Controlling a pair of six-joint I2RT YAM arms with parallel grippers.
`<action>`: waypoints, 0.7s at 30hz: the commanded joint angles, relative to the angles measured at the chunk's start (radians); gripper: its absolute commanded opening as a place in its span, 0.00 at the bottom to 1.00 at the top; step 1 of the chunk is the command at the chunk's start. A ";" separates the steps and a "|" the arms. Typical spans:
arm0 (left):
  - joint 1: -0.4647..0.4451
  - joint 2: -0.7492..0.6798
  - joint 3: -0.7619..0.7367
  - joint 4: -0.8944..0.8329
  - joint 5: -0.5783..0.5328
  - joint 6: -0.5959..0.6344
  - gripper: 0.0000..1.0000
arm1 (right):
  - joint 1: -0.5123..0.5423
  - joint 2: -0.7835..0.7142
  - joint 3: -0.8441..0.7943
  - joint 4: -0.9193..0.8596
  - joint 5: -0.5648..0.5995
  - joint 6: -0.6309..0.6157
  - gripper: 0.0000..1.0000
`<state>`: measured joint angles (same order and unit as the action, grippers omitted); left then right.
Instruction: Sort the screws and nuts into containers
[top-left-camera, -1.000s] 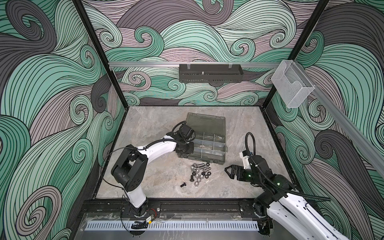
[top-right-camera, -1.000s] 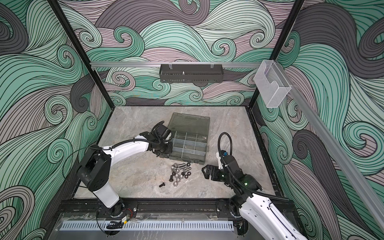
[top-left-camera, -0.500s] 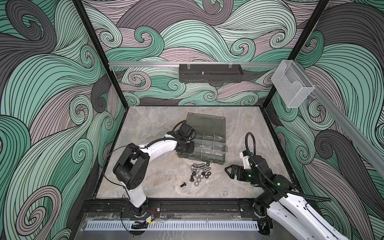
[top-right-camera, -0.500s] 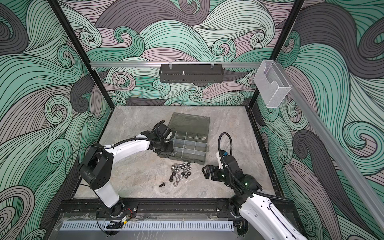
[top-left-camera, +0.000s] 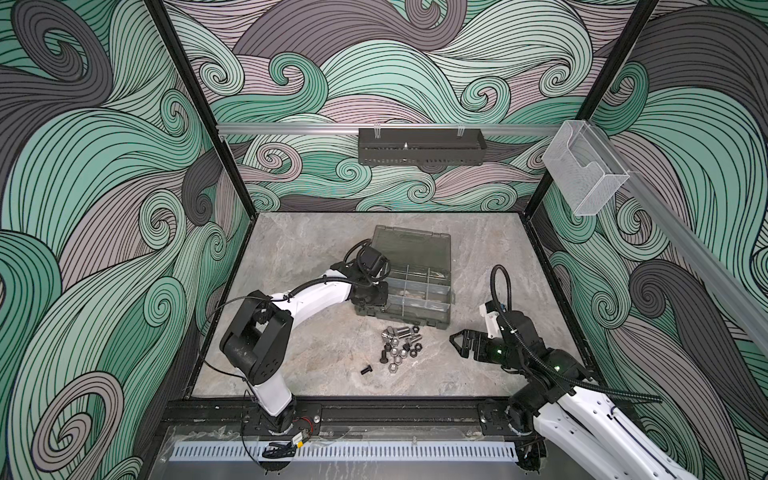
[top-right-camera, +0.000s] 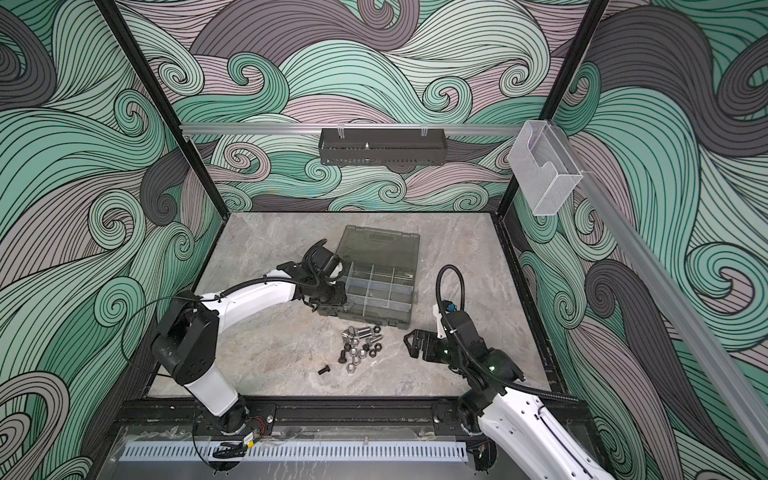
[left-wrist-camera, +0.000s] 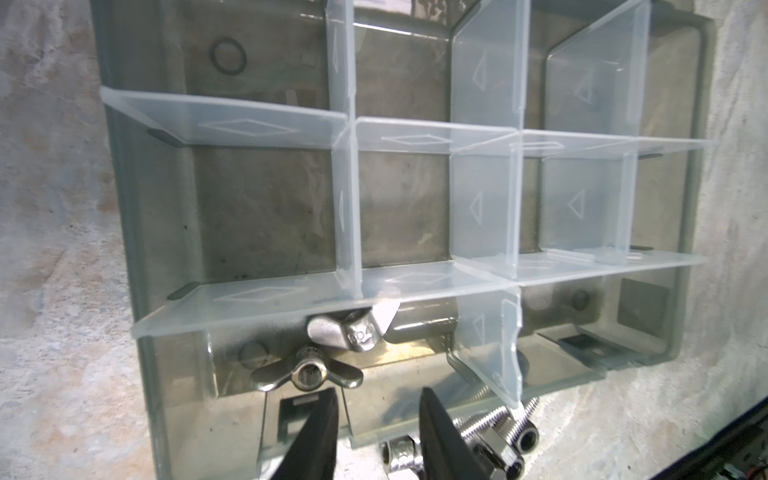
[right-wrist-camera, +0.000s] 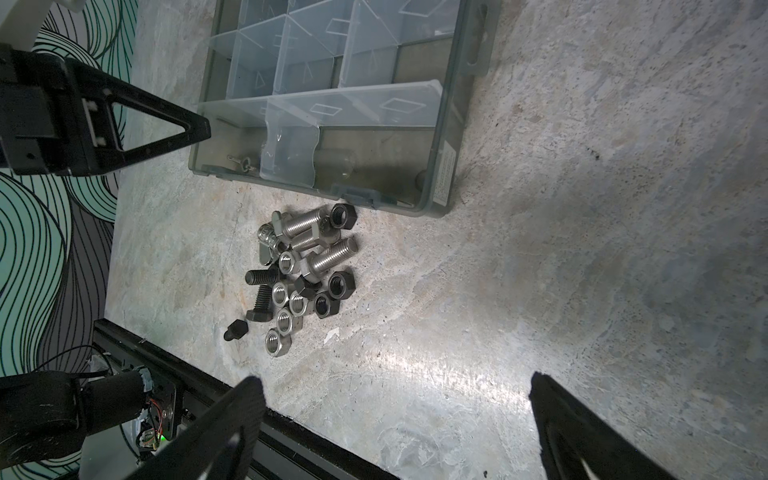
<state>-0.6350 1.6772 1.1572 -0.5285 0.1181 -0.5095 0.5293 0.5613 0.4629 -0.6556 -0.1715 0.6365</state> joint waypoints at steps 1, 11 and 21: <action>0.006 -0.042 -0.029 -0.017 0.031 -0.011 0.37 | 0.006 0.002 -0.011 -0.015 0.017 0.007 1.00; 0.005 -0.113 -0.095 -0.021 0.050 -0.028 0.37 | 0.006 0.004 -0.012 -0.010 0.016 0.011 1.00; -0.008 -0.141 -0.147 -0.005 0.093 -0.032 0.37 | 0.006 0.000 -0.013 -0.010 0.015 0.017 1.00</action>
<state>-0.6365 1.5665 1.0164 -0.5278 0.1871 -0.5320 0.5293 0.5629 0.4629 -0.6556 -0.1715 0.6441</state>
